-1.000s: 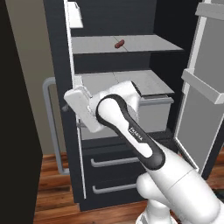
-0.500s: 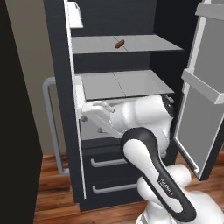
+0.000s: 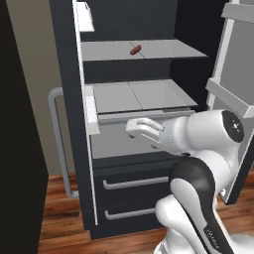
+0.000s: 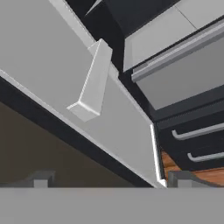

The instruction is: Move the hot dog bun to the plate on the dining table and place the condiment next to that plate. Then navigate to the fridge and take the sausage and place it on the plate as well.

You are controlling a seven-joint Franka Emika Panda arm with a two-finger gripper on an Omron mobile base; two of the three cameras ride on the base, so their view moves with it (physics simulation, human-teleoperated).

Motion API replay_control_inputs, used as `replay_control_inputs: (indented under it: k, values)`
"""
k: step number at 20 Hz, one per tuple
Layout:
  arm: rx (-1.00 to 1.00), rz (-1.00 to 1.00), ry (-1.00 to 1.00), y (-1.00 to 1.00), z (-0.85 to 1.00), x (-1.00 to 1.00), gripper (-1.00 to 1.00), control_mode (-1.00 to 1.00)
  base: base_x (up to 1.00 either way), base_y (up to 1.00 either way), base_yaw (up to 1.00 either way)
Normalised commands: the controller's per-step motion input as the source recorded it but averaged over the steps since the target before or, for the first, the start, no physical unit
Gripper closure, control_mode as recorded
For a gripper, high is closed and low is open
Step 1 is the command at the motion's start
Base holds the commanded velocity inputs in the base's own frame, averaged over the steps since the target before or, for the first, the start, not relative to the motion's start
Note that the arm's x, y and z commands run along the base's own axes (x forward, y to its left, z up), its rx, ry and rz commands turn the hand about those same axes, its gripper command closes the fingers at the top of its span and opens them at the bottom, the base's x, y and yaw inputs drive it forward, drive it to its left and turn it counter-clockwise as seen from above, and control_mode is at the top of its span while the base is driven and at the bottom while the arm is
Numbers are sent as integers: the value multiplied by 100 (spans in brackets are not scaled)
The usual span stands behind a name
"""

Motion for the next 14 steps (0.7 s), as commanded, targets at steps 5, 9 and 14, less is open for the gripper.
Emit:
replay_control_inputs:
  k: [5,9,14]
  values:
    - [-30,-18,-2,-96,14,-17,-100,-100,0,0,0]
    - [-31,-5,-22,-83,0,-30,-100,-100,0,0,0]
    - [-20,0,-22,-60,3,-61,-100,-100,0,0,0]
